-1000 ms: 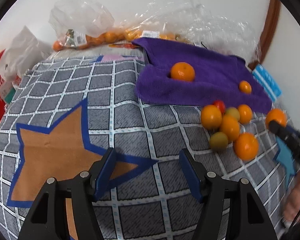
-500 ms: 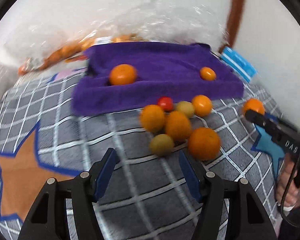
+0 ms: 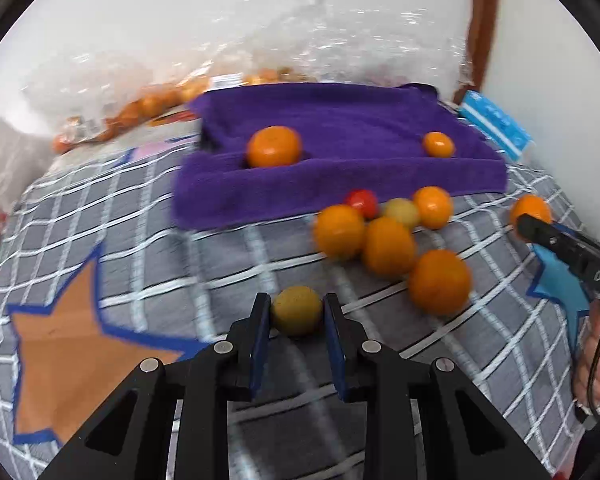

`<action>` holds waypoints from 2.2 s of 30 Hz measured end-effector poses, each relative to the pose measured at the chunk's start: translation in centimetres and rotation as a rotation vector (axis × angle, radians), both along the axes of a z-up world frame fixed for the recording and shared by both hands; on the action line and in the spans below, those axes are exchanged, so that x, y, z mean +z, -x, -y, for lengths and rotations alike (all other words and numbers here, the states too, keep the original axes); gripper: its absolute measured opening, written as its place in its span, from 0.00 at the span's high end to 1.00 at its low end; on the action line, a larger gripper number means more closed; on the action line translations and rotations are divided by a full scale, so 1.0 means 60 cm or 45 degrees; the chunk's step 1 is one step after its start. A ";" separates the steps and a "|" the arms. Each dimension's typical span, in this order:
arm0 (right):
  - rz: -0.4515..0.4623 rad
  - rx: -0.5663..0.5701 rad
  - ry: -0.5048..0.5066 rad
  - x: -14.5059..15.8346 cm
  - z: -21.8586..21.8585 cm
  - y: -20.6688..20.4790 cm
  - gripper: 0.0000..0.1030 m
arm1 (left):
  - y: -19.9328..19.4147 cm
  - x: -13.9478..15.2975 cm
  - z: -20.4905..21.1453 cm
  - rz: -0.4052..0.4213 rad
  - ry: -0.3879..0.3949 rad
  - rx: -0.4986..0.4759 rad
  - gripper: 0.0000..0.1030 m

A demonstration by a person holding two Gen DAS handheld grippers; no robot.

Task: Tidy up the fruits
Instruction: 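Grasp a large orange with the right tool while the left tool grasps a yellow fruit, then lift the large orange and the yellow fruit off the bedspread with both tools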

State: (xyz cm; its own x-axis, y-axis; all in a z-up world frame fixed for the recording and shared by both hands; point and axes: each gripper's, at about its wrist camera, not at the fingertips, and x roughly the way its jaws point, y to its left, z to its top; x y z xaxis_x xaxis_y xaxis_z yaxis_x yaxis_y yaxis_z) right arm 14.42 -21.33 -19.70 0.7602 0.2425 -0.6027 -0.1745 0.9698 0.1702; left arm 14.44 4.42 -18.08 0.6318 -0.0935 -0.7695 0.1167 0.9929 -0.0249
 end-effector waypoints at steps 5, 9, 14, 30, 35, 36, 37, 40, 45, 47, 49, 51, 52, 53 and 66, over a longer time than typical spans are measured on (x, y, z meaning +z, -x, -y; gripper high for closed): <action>0.003 -0.001 0.030 0.000 -0.005 0.000 0.58 | -0.005 -0.006 -0.008 0.005 -0.025 0.037 0.69; -0.005 -0.013 0.047 -0.001 -0.006 -0.002 0.58 | -0.006 -0.006 -0.016 0.007 0.024 0.047 0.76; -0.009 -0.008 0.057 -0.002 -0.008 -0.004 0.58 | -0.006 -0.007 -0.039 0.004 0.170 0.049 0.76; -0.046 0.007 0.152 -0.010 -0.023 -0.011 0.58 | -0.003 -0.010 -0.046 0.001 0.237 0.068 0.76; -0.056 0.010 0.182 -0.012 -0.030 -0.013 0.58 | -0.004 -0.010 -0.051 -0.001 0.269 0.068 0.76; -0.058 0.011 0.182 -0.013 -0.030 -0.013 0.58 | -0.004 -0.010 -0.052 -0.001 0.270 0.068 0.76; -0.063 0.009 0.182 -0.014 -0.029 -0.014 0.58 | -0.004 -0.010 -0.052 0.000 0.271 0.068 0.76; -0.078 -0.003 0.179 -0.016 -0.028 -0.017 0.58 | -0.002 -0.009 -0.053 0.006 0.287 0.068 0.76; -0.082 -0.018 0.166 -0.016 -0.023 -0.019 0.58 | 0.012 0.004 -0.055 0.084 0.297 0.073 0.76; -0.072 -0.024 0.166 -0.016 -0.023 -0.017 0.58 | 0.025 0.015 -0.051 0.147 0.288 0.059 0.76; -0.051 -0.013 0.164 -0.012 -0.024 -0.012 0.58 | 0.033 0.023 -0.047 0.193 0.276 0.042 0.76; -0.032 -0.006 0.162 -0.010 -0.025 -0.007 0.58 | 0.037 0.027 -0.045 0.215 0.279 0.028 0.76; -0.029 0.002 0.151 -0.009 -0.024 -0.006 0.58 | 0.036 0.027 -0.047 0.212 0.288 0.029 0.76; -0.022 0.004 0.134 -0.007 -0.021 -0.005 0.58 | 0.034 0.026 -0.049 0.205 0.297 0.035 0.76; 0.023 -0.003 0.125 0.032 -0.039 0.001 0.58 | 0.040 0.055 -0.076 0.195 0.430 0.118 0.76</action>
State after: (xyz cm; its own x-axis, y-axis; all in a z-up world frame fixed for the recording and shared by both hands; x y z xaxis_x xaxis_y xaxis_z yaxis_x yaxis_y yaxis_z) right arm 14.36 -19.00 -17.79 0.7720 0.1810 -0.6094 -0.1740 0.9822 0.0713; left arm 12.02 8.97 -14.80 0.7550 -0.2628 -0.6008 0.0544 0.9381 -0.3420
